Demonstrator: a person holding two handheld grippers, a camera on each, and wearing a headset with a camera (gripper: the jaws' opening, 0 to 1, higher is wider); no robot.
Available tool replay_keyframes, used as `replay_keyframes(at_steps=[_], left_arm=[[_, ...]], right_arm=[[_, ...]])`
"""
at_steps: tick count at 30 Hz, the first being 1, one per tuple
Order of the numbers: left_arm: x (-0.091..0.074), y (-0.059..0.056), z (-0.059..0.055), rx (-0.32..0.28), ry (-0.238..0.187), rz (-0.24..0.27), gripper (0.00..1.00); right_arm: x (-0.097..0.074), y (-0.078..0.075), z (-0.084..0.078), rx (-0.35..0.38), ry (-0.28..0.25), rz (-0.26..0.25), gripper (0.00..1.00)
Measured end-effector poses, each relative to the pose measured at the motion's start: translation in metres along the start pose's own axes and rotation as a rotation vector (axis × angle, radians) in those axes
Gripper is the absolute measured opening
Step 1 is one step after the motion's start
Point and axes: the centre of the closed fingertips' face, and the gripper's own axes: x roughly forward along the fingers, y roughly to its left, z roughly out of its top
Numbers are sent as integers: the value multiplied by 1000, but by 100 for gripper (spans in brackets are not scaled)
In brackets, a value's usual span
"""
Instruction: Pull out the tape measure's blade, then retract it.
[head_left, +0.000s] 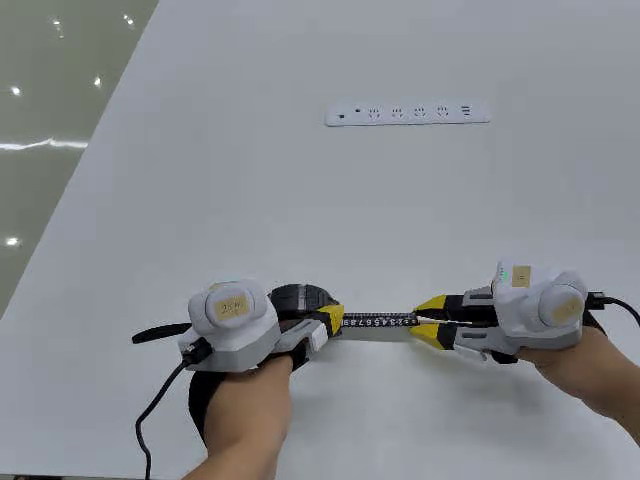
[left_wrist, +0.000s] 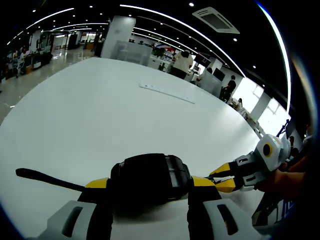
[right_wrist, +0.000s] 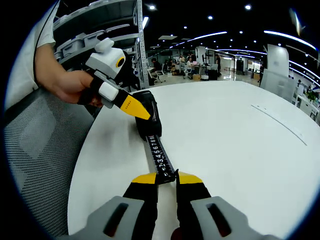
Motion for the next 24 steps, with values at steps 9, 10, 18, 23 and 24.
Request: replay_keyframes(at_steps=[9, 10, 18, 23, 24], left_arm=[[0, 0, 0, -5, 0, -3, 57], [0, 0, 0, -5, 0, -3, 57], [0, 0, 1, -14, -1, -6, 57], [1, 0, 1, -15, -2, -7, 57], [1, 0, 1, -16, -2, -8, 57]], right_arm=[[14, 5, 8, 8, -16, 15, 9], [15, 6, 8, 8, -17, 16, 9], [24, 8, 14, 18, -30, 25, 9], [29, 10, 17, 27, -38, 30, 9], [30, 10, 17, 28, -39, 32, 9]])
